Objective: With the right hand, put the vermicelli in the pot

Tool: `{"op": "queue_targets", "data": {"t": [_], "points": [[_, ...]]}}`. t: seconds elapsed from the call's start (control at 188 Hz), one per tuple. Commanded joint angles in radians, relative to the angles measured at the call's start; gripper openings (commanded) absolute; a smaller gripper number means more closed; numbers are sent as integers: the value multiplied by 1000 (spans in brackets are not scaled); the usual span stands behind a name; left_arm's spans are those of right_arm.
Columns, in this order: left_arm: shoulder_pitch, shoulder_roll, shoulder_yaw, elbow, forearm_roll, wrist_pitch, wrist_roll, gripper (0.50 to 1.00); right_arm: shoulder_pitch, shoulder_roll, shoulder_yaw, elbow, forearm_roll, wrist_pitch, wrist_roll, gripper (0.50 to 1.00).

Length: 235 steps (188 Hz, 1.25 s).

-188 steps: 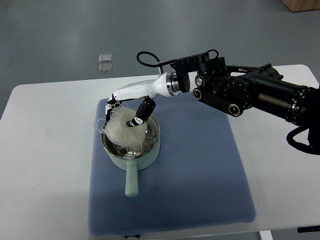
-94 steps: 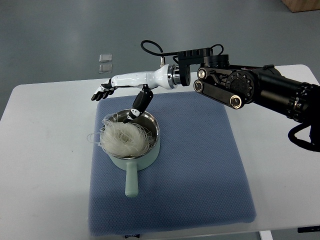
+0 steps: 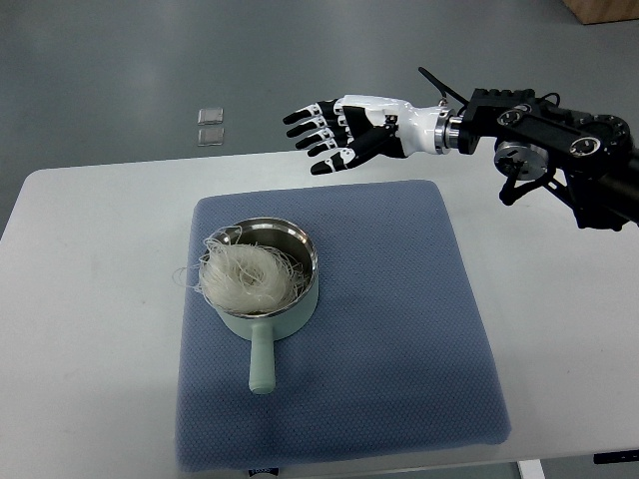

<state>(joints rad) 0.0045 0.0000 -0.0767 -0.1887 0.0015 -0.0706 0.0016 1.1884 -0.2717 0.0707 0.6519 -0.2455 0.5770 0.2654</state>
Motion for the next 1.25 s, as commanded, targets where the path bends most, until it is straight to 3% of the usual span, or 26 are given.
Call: {"op": "queue_targets", "data": {"t": [0.0,0.17,0.271,0.361,0.499,0.568,1.243], "points": [[0,0,0,0,0,0,-2,1000,-56,-58,1,-1,117,1,-5,872],[0,0,0,0,0,0,0,1000,-104,-95,14,0,364,0,-12,889],[0,0,0,0,0,0,0,1000,-144,-98,17,2,512,-16,-98,889],[0,0,0,0,0,0,0,1000,-168,-106,20,0,594,-34,-126,889],[0,0,0,0,0,0,0,1000,-193,-119,20,2,643,-78,-129,891],[0,0,0,0,0,0,0,1000,-205,-126,21,0,643,-80,-127,923],[0,0,0,0,0,0,0,1000,-217,-121,23,-1,631,-80,-121,924]]}}
